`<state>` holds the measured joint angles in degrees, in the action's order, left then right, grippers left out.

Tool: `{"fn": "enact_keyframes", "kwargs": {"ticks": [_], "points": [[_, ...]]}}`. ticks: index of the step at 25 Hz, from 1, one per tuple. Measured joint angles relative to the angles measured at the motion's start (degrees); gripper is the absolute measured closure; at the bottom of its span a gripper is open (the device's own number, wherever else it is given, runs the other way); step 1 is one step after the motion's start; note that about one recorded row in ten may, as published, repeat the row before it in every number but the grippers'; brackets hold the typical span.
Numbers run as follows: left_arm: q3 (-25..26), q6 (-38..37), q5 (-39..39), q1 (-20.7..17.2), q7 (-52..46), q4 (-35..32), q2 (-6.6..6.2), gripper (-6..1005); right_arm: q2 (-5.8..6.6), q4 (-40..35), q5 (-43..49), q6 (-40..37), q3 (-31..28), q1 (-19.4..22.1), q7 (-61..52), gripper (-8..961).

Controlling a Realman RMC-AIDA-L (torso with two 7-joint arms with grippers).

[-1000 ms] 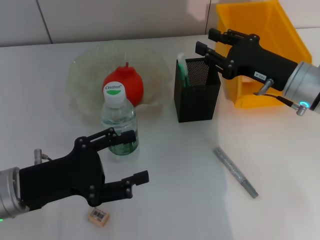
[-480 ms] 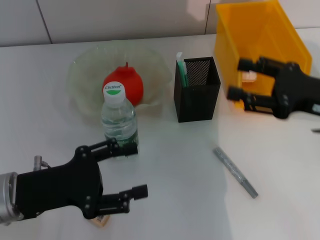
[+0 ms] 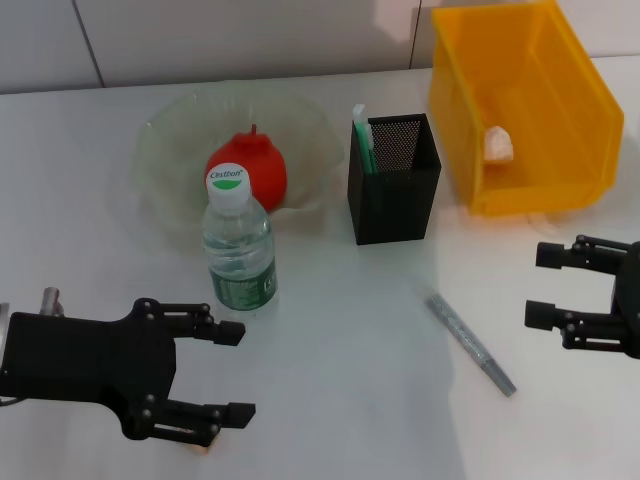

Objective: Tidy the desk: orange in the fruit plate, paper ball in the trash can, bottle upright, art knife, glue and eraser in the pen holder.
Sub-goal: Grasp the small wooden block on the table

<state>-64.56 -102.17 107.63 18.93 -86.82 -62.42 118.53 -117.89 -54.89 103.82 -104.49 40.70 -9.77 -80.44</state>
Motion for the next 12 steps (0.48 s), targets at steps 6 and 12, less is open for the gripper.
{"fn": "enact_keyframes", "kwargs": {"ticks": [6,12], "points": [[-4.7,0.3,9.8,2.1,-7.0,-9.3,-0.07,201,-0.02,2.4,0.9,0.3,-0.3,0.0,0.3,177],[-11.2,1.1,17.3,3.4,-10.7,-15.1,0.08,201,-0.07,2.7,1.0,0.4,-0.3,0.1,0.3,177]]}}
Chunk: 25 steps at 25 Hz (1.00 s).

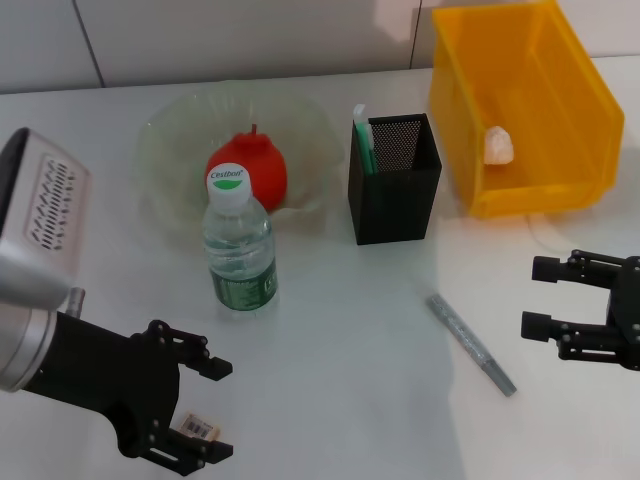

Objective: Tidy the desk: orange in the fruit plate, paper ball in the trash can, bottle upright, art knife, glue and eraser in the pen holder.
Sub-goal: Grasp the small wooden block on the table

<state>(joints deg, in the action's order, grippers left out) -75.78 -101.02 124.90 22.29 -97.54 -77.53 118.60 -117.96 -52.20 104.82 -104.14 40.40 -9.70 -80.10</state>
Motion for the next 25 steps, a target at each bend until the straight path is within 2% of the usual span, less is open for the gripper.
{"fn": "enact_keyframes", "kwargs": {"ticks": [6,11,14,25], "points": [[-7.2,1.9,4.4,1.2,0.1,-3.8,0.03,201,-0.16,0.2,0.5,0.0,-0.1,0.0,-0.4,177],[-14.4,2.9,11.2,4.2,0.1,-4.9,0.12,228,-0.51,0.8,0.7,-0.3,-0.1,0.1,-0.6,177],[-16.6,3.0,13.8,5.9,0.1,-5.0,0.16,268,-0.71,1.5,0.7,-0.5,-0.3,0.4,-0.6,177],[-21.6,2.3,17.1,12.3,0.1,-2.9,-0.25,284,-1.16,3.1,0.5,-0.7,-0.7,1.0,-0.7,177]]}}
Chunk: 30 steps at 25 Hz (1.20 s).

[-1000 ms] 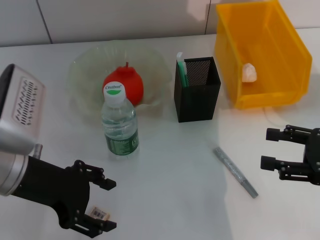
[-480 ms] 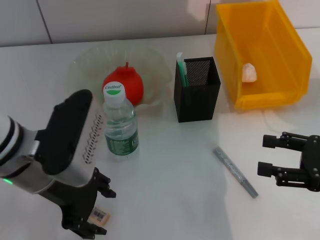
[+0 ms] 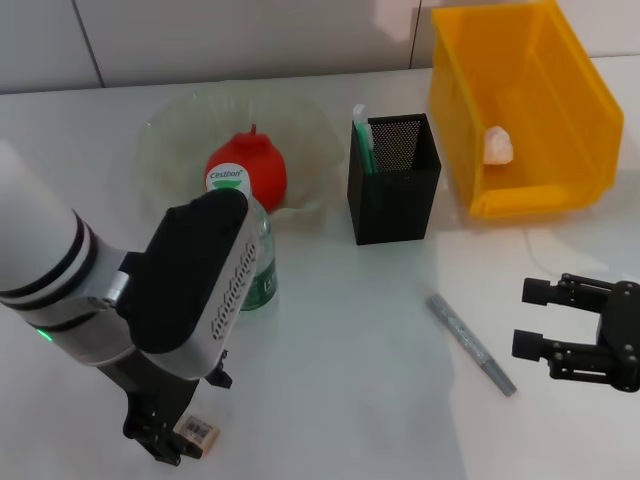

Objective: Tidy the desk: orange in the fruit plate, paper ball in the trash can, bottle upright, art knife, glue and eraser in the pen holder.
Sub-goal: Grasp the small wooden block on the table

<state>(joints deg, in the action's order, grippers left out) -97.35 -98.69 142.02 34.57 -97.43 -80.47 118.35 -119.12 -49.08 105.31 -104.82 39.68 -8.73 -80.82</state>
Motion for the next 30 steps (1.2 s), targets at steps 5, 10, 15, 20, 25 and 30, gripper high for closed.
{"fn": "enact_keyframes", "kwargs": {"ticks": [5,10,15,20,25,30], "points": [[-2.5,-0.4,0.3,0.8,-0.4,0.4,0.00,286,0.02,0.0,-0.2,-0.2,-0.1,0.2,0.0,177],[-3.9,0.0,1.4,1.5,-0.3,1.7,0.13,287,0.03,0.0,-0.3,-0.2,-0.1,0.1,0.0,178],[-5.6,0.6,1.7,2.2,0.0,2.9,0.13,288,0.03,0.0,-0.3,-0.2,0.0,-0.1,0.0,178],[-6.8,1.2,2.1,3.1,0.0,3.2,0.16,289,0.04,0.0,-0.3,-0.2,0.0,-0.1,0.0,178],[-7.1,2.0,2.4,3.6,0.1,3.4,0.30,314,0.04,0.0,-0.3,-0.2,0.0,0.0,0.0,178],[-7.7,2.2,3.2,3.9,0.1,4.3,0.30,411,0.03,-0.1,-0.3,-0.2,0.0,0.1,0.0,178]]}}
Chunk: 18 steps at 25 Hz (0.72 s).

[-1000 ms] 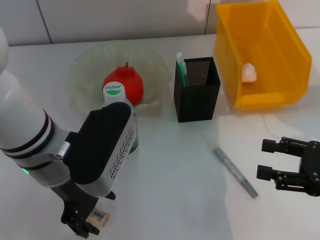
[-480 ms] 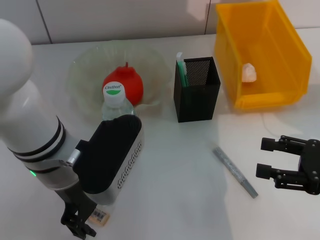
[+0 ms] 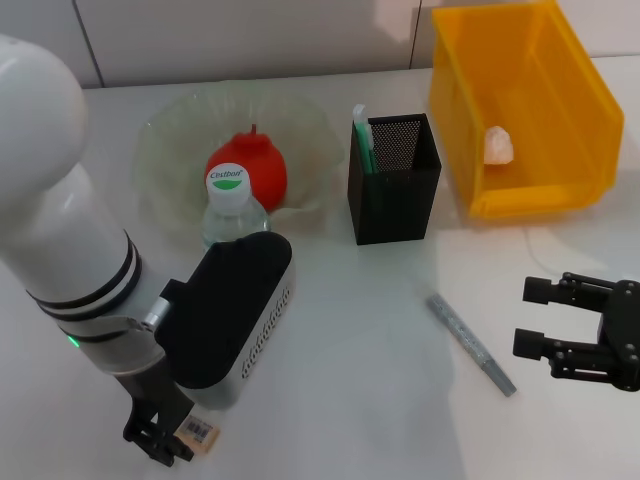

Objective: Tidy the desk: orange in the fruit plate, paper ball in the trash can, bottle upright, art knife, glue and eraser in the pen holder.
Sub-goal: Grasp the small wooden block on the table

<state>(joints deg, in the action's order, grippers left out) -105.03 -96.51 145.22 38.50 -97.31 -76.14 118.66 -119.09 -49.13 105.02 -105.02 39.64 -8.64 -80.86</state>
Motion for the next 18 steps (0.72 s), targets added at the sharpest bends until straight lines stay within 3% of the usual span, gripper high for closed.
{"fn": "enact_keyframes", "kwargs": {"ticks": [8,18], "points": [[-0.9,0.0,0.1,0.0,0.1,0.4,0.00,409,0.00,0.0,0.0,0.0,0.0,0.0,0.0,178],[-1.1,0.0,0.4,0.1,0.1,0.5,0.08,499,0.00,0.0,0.0,0.0,0.0,-0.1,-0.1,178]]}}
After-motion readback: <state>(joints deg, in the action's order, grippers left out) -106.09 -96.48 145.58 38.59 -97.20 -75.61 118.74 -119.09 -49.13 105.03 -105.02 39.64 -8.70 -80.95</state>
